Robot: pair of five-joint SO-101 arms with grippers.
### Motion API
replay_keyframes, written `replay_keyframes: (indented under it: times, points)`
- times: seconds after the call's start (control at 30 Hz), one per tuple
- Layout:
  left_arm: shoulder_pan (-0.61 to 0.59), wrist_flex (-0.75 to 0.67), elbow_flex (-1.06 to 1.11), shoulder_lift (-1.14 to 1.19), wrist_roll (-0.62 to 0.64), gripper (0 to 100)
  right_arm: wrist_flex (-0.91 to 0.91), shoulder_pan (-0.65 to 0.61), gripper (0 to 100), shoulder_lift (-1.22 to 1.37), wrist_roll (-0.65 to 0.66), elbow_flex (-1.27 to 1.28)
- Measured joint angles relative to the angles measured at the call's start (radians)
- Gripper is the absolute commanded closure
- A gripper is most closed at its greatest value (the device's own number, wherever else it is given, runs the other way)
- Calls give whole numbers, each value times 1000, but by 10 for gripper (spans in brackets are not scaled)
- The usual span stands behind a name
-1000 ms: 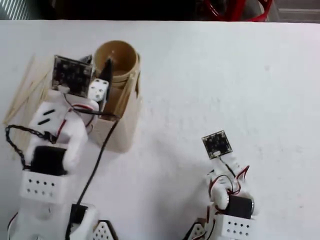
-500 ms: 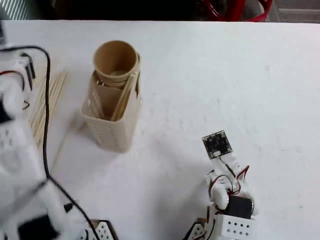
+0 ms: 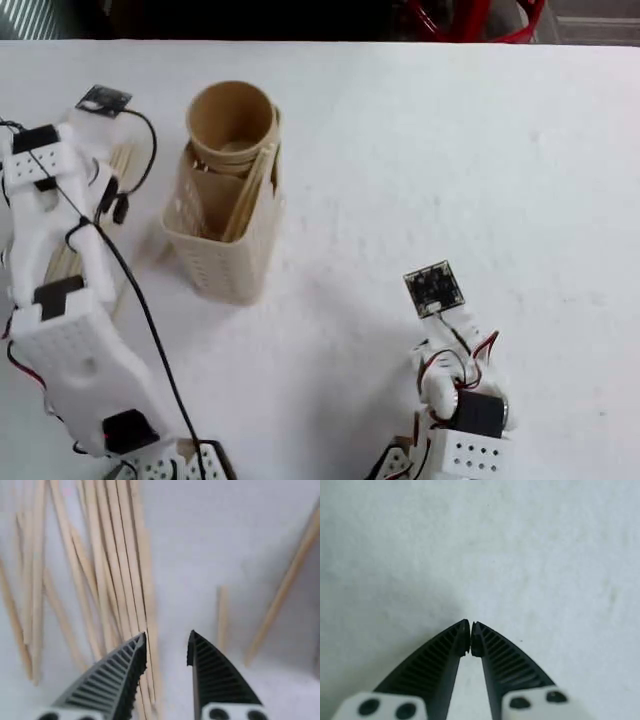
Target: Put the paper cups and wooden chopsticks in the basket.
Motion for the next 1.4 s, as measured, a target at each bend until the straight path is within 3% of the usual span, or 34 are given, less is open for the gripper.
replay_keyframes:
  times: [0.33,0.57,0.8,1.0,1.27,1.4]
  points:
    - [-3,21,-169,227,-8,902,0,0,979,0,0,0]
    - [-80,25,-347,371,-11,908,0,0,979,0,0,0]
    - [-83,35,-422,462,-94,969,0,0,979,0,0,0]
    - [-81,130,-463,468,-97,977,0,0,979,0,0,0]
    - [-106,364,-628,473,-98,978,0,0,979,0,0,0]
    - [-109,390,-635,407,-80,978,0,0,979,0,0,0]
